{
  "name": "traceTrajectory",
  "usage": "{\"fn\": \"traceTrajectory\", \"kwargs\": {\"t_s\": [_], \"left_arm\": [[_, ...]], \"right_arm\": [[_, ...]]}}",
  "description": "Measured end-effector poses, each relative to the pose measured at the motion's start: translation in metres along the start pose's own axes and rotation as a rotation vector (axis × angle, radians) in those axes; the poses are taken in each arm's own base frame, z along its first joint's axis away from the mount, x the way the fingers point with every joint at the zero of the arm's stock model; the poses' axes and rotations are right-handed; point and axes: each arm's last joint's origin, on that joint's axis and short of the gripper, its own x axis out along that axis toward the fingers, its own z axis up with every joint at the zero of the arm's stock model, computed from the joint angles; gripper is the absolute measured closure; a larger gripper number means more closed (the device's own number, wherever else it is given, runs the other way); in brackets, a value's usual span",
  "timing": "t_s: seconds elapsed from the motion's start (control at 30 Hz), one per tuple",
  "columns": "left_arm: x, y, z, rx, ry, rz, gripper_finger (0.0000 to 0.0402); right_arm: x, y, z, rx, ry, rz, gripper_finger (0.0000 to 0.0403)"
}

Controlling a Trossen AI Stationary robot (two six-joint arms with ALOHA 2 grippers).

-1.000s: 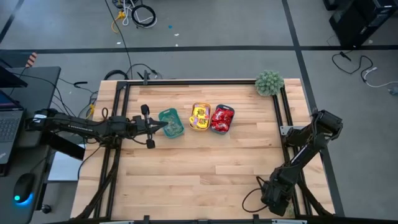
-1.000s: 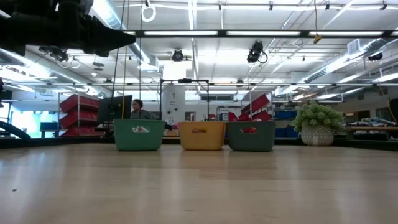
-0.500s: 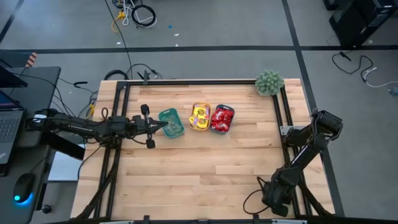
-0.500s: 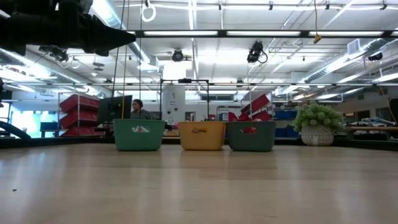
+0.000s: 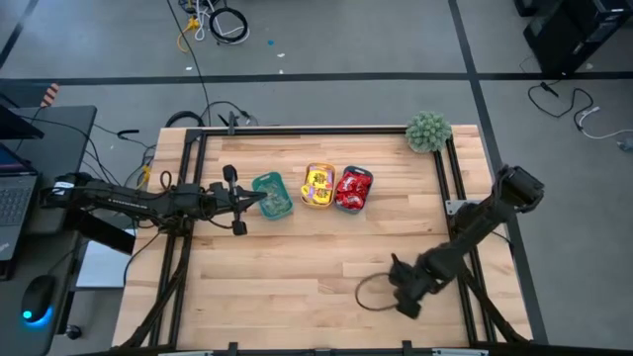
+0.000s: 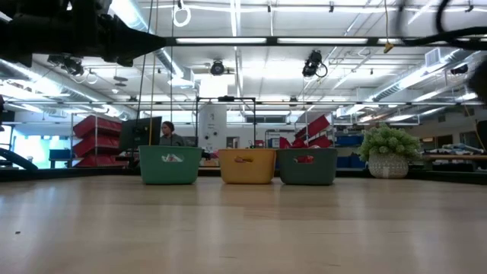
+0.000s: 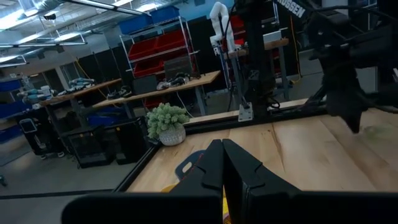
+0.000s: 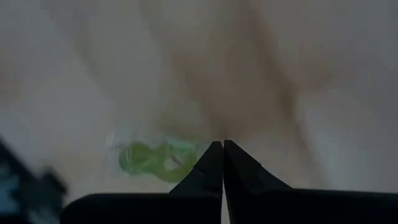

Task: Sort candy
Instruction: Put the green gummy into the green bin

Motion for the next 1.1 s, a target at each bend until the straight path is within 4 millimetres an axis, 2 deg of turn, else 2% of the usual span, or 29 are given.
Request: {"fn": "traceTrajectory", "kwargs": {"t_s": [0.17,0.33,0.5,0.7,0.77,0.87,1.0,1.1], "left_arm": [[0.0,0.0,0.0,0.0,0.001,0.0,0.0401],[0.001,-0.001,-0.003,-0.013,0.028,-0.008,0.0401],[0.005,-0.005,-0.012,0.002,0.094,-0.027,0.0401],[0.011,-0.009,-0.021,-0.008,0.148,-0.037,0.0401],[0.013,-0.008,-0.019,-0.009,0.151,-0.005,0.0401],[0.015,-0.003,-0.013,-0.062,0.149,0.134,0.0401],[0.014,0.002,-0.009,-0.105,0.143,0.259,0.0401],[0.014,0.006,-0.013,-0.143,0.177,0.311,0.0401]], "right_arm": [[-0.007,-0.006,0.042,0.02,-0.197,0.027,0.0403],[-0.022,-0.011,0.093,0.051,-0.488,0.111,0.0403],[-0.041,-0.018,0.135,-0.036,-0.761,0.157,0.0403],[-0.07,-0.029,0.174,-0.122,-1.066,0.159,0.0403],[-0.079,-0.035,0.184,-0.145,-1.141,0.151,0.0403],[-0.088,-0.045,0.201,-0.167,-1.252,0.121,0.0403],[-0.085,-0.059,0.229,-0.18,-1.315,0.089,0.0403],[-0.085,-0.058,0.254,-0.223,-1.321,0.069,0.0403]]}}
